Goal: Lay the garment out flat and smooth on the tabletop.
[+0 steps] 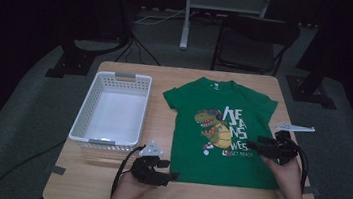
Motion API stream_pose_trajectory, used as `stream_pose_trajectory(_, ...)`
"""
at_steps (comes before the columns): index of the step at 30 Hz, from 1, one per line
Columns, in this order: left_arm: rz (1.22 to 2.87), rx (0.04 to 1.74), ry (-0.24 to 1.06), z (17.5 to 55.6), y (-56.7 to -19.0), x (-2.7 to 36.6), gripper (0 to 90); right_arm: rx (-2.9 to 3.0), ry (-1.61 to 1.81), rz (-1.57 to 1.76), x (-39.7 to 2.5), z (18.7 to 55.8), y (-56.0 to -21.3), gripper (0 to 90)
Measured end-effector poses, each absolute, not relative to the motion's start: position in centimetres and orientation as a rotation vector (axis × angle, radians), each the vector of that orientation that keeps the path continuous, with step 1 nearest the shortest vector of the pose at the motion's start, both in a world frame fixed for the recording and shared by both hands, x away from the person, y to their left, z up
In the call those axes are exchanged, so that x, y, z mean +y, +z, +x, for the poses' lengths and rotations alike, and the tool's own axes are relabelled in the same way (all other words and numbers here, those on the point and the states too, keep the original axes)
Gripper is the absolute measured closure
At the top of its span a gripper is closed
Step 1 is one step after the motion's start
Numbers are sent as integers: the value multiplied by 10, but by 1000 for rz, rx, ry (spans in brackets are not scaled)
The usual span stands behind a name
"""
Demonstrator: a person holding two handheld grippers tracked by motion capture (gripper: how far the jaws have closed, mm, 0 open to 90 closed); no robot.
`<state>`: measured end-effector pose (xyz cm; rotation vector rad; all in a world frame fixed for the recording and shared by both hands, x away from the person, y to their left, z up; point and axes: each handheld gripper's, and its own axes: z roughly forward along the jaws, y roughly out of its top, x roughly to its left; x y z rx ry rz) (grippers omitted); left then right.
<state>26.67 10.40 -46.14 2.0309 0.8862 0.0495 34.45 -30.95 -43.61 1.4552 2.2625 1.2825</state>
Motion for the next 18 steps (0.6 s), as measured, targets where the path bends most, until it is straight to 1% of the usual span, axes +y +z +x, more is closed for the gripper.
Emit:
stream_pose_trajectory(2, 2032, 884, 58, 270, -460, 100, 316, 2266, 1284, 1452, -309, 345, -437, 341)
stream_pose_trajectory(3, 2032, 884, 58, 270, -460, 100, 312, 2266, 1284, 1452, -309, 345, -437, 341)
stream_pose_trajectory(4, 2020, 889, 96, 274, -459, 96, 303, 2268, 1278, 1453, -309, 345, -438, 333)
stream_pose_trajectory(6, 2019, 891, 114, 278, -458, 91, 193, 2261, 1271, 1457, -308, 345, -438, 315)
stream_pose_trajectory(10, 2001, 891, 182, 288, -455, 80, 191, 2269, 1240, 1451, -307, 346, -439, 284)
stream_pose_trajectory(11, 2007, 899, 188, 292, -456, 78, 174, 2265, 1232, 1449, -307, 346, -439, 278)
stream_pose_trajectory(12, 2022, 915, 199, 297, -456, 75, 88, 2264, 1221, 1451, -308, 346, -439, 278)
stream_pose_trajectory(14, 2051, 914, 221, 303, -458, 67, 88, 2268, 1186, 1448, -307, 346, -441, 245)
stream_pose_trajectory(18, 2101, 904, 222, 313, -464, 48, 89, 2278, 1115, 1456, -308, 349, -453, 247)
